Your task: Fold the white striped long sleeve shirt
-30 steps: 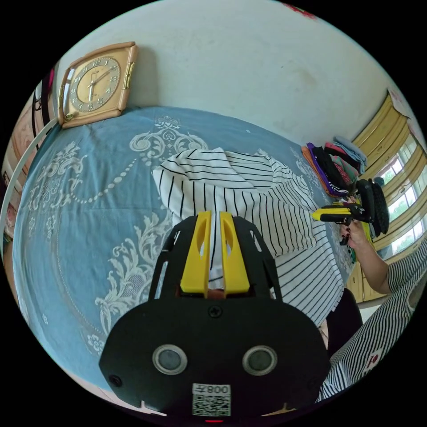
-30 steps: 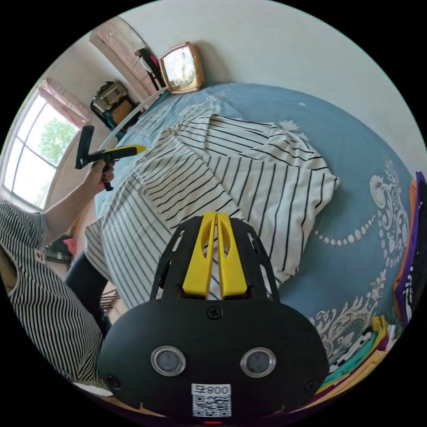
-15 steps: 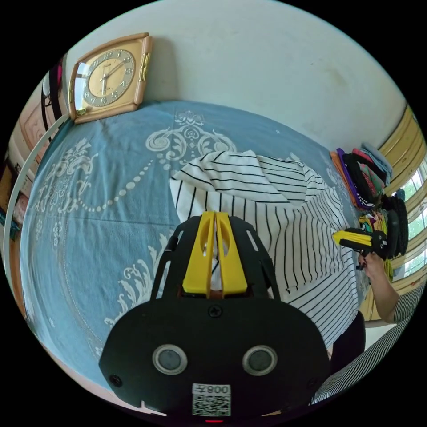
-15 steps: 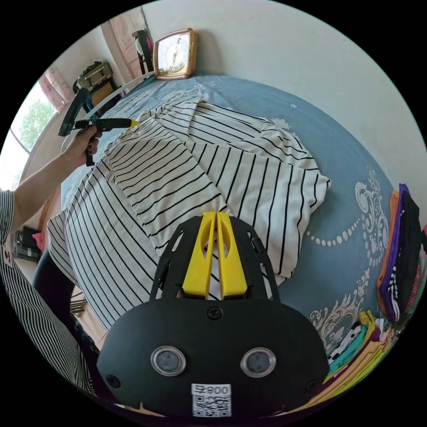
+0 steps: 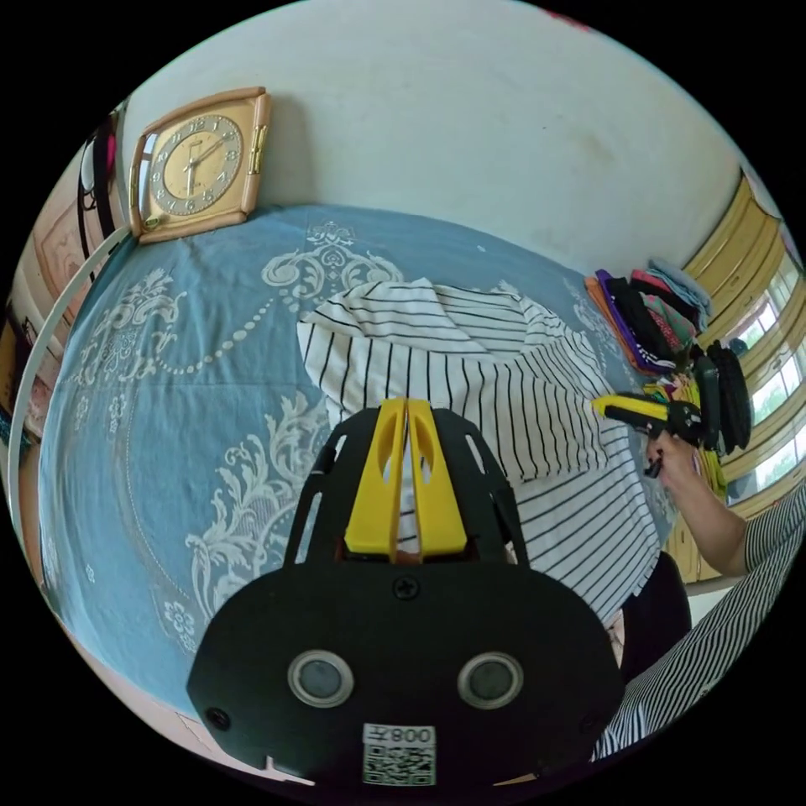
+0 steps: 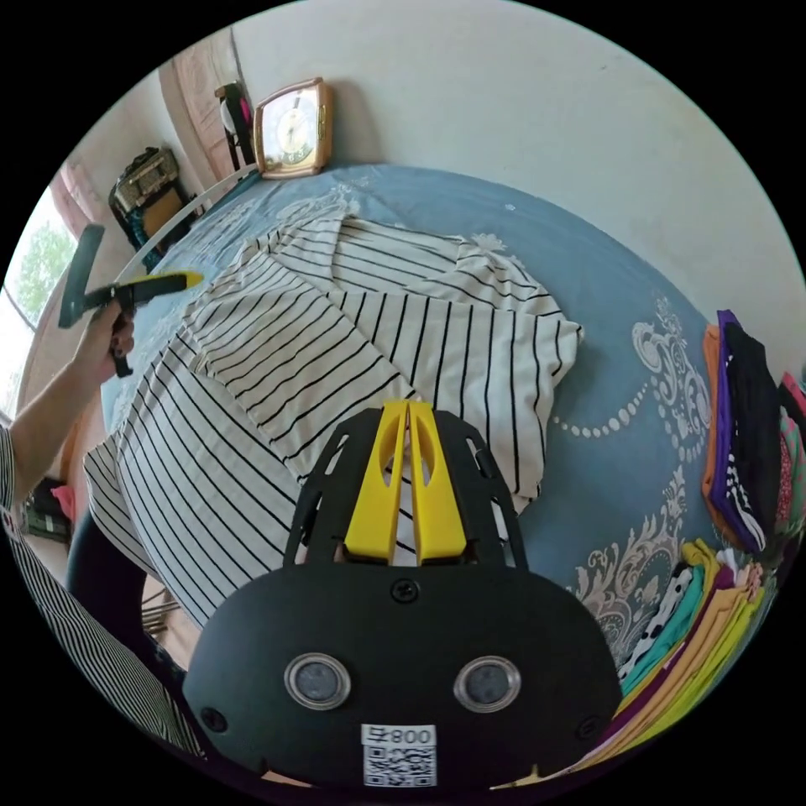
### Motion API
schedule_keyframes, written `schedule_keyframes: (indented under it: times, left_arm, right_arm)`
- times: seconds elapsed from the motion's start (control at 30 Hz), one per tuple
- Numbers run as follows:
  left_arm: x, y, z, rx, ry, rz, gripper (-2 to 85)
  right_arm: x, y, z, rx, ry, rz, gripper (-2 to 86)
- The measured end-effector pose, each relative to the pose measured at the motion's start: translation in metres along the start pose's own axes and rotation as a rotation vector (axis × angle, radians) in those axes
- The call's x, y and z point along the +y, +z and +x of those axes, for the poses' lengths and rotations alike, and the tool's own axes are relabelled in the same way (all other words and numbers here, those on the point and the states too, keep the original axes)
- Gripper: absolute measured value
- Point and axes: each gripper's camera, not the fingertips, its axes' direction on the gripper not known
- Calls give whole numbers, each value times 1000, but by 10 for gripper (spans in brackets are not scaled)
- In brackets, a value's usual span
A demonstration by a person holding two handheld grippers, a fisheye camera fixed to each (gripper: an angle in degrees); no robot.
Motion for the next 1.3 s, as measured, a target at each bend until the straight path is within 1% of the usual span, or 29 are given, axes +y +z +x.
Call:
schedule_keyframes:
  times: [0.07, 0.13, 0.23, 0.33, 0.37, 0.43, 0.47, 0.53, 0.63, 0.73, 0.9, 0.97, 1.03, 1.07, 1.13, 1.3]
  left_arm:
    - [13, 4, -1, 12, -4, -49, 2]
    - [27, 12, -6, -1, -26, -128, 2]
    - [41, -1, -10, 18, -52, -96, 2]
    - [54, -18, -13, 24, -59, -69, 2]
    - [57, -19, -14, 27, -58, -78, 2]
    - [69, -12, -18, 42, -32, -182, 2]
    - [73, -16, -20, 47, -36, -154, 2]
    - [83, -32, -31, 89, -102, -171, 2]
    - [106, -64, -36, 139, -125, -96, 2]
    - [137, -94, -41, 155, -154, -72, 2]
    - [200, -130, -48, 165, -200, -123, 2]
    - [226, -141, -51, 200, -230, -133, 2]
    - [259, -156, -56, 278, -283, -129, 2]
    - [267, -159, -57, 310, -300, -119, 2]
    - [299, -174, -62, 442, -357, -65, 3]
    - [350, -198, -64, 611, -396, -14, 6]
  right_arm:
    - [8, -16, -2, -47, -4, 33, 1]
    - [17, -20, -15, -91, -57, 7, 1]
    - [28, -10, -28, -86, -112, -71, 1]
    - [39, 1, -21, -81, -111, -141, 1]
    - [41, 0, -18, -86, -110, -130, 1]
    - [48, -3, -2, -124, -91, -126, 0]
    - [48, -4, 2, -137, -79, -134, 0]
    - [51, -13, 16, -131, -40, -170, 0]
    - [65, -41, 29, -111, -15, -142, 0]
    - [90, -68, 42, -115, 13, -148, 0]
    - [155, -108, 63, -136, 92, -180, 0]
    - [184, -122, 71, -153, 134, -196, 0]
    - [226, -139, 82, -185, 201, -210, 0]
    - [236, -143, 84, -194, 217, -212, 0]
    - [276, -158, 92, -222, 275, -221, 1]
    - [345, -185, 102, -261, 348, -221, 1]
